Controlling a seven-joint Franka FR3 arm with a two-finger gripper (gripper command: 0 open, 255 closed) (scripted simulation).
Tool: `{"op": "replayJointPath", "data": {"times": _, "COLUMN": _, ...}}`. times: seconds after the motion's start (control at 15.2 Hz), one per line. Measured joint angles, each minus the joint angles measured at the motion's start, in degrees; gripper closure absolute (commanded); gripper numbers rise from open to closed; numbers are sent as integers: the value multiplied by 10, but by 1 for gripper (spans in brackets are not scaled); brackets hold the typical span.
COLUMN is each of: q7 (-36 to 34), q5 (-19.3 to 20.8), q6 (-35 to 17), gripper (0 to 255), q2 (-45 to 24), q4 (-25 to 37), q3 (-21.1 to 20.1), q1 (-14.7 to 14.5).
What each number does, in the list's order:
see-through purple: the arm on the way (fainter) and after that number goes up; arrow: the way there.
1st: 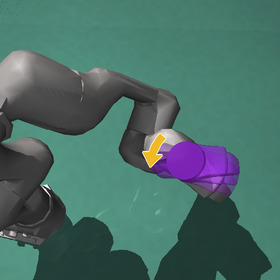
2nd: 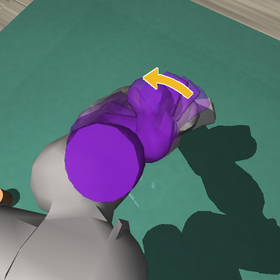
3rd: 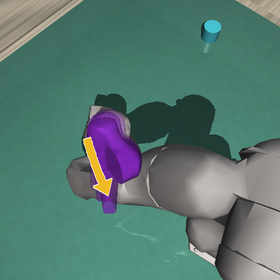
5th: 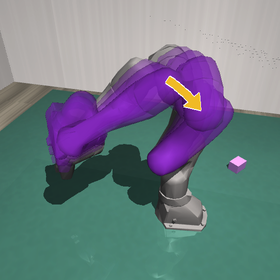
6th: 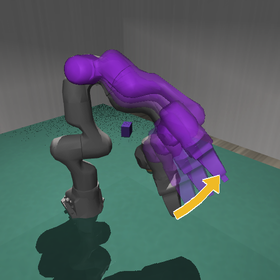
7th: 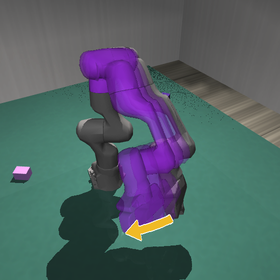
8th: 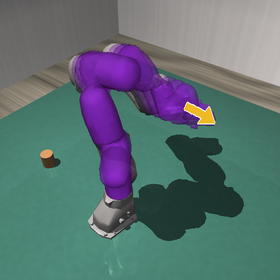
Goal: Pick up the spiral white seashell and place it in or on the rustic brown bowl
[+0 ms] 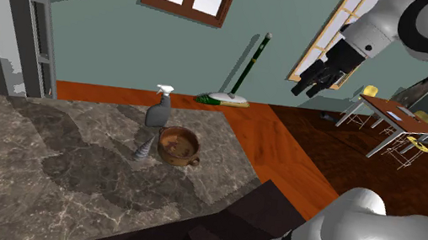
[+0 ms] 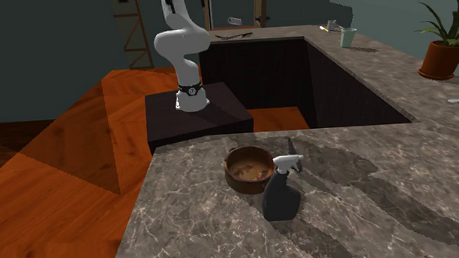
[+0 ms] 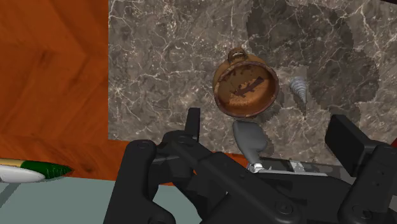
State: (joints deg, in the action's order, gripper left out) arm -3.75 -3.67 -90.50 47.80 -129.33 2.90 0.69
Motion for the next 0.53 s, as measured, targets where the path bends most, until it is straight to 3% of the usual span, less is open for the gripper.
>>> {"op": "replayJointPath", "data": {"times": 0.53, "q7": -14, "q5": -8, "q6": -57, "gripper": 0, "q2": -110, "q4": 12, "q3": -34, "q1": -17}}
